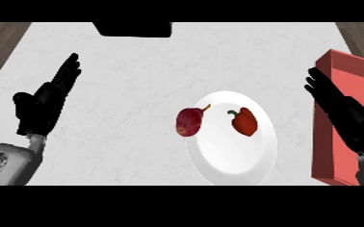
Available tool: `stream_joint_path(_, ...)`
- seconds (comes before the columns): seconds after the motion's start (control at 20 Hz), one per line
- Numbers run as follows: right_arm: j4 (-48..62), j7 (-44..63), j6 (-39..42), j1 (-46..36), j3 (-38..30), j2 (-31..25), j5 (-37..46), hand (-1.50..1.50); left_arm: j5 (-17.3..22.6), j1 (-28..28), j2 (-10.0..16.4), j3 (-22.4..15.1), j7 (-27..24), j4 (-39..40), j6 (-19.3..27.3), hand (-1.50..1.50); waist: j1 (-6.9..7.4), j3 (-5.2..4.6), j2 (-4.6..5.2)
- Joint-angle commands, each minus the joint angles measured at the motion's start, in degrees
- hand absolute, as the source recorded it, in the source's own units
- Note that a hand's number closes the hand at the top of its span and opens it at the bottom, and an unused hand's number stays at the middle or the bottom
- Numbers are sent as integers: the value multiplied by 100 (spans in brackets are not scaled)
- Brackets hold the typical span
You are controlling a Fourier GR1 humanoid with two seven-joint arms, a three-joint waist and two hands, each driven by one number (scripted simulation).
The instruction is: Pick the bell pepper from the plate and place it in the cardboard box
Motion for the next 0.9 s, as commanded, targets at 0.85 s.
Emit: stream_joint_path(0.85,-711,-834,-2276,316,2370,-614,6387,-150,-416,-245,-990,-821,-11,-258,-403,0,-355,-21,-168)
